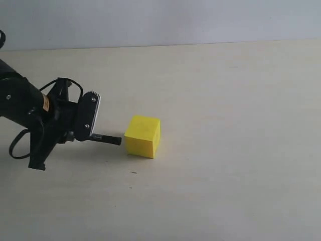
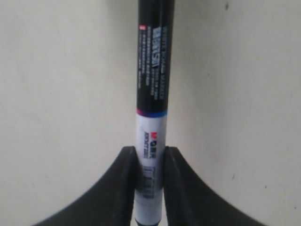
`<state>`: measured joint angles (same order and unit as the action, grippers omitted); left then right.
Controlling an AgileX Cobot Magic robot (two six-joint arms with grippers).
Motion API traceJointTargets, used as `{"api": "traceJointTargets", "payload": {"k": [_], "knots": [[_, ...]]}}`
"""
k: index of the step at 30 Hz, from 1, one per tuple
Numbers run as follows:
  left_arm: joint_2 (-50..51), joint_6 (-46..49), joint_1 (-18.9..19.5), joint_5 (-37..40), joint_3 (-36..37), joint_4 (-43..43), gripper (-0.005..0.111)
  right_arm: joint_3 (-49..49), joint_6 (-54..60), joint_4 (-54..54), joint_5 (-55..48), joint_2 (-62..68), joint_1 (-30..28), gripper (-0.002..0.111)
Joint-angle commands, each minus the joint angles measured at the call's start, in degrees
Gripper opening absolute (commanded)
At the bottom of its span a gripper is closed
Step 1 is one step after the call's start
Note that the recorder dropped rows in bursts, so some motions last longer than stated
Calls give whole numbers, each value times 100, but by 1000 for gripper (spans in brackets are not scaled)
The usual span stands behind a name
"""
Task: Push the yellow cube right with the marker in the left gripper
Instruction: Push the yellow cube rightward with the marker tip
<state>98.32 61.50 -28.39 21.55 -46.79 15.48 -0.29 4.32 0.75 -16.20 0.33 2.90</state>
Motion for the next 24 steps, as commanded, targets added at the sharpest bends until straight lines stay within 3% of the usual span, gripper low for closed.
{"api": "traceJointTargets", "payload": {"k": [1, 13, 20, 24], "knots": [[-27, -40, -363, -107, -48, -86, 0, 29, 21, -27, 13, -33, -30, 0], [-27, -119, -359, 355, -48, -68, 0, 29, 21, -27, 13, -33, -30, 0], [-27, -1710, -350, 326, -48, 272, 0, 29, 21, -27, 13, -33, -30, 0], [-17, -2490, -348, 763, -109, 800, 0, 29, 21, -27, 13, -33, -30, 0]]}}
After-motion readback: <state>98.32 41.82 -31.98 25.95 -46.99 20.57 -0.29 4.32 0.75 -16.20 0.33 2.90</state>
